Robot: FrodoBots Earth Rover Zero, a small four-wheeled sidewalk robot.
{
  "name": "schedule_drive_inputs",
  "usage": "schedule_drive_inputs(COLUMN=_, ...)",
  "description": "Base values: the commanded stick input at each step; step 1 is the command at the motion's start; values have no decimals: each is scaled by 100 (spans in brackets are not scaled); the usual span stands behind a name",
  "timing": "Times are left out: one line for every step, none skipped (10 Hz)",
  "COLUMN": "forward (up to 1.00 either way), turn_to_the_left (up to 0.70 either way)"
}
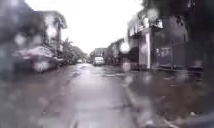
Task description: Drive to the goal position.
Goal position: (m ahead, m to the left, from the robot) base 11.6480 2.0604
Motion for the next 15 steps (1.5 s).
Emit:
schedule_drive_inputs(forward=100, turn_to_the_left=0)
schedule_drive_inputs(forward=100, turn_to_the_left=0)
schedule_drive_inputs(forward=100, turn_to_the_left=0)
schedule_drive_inputs(forward=100, turn_to_the_left=0)
schedule_drive_inputs(forward=100, turn_to_the_left=0)
schedule_drive_inputs(forward=100, turn_to_the_left=0)
schedule_drive_inputs(forward=100, turn_to_the_left=0)
schedule_drive_inputs(forward=100, turn_to_the_left=0)
schedule_drive_inputs(forward=100, turn_to_the_left=0)
schedule_drive_inputs(forward=100, turn_to_the_left=0)
schedule_drive_inputs(forward=100, turn_to_the_left=0)
schedule_drive_inputs(forward=100, turn_to_the_left=0)
schedule_drive_inputs(forward=100, turn_to_the_left=0)
schedule_drive_inputs(forward=100, turn_to_the_left=0)
schedule_drive_inputs(forward=100, turn_to_the_left=0)
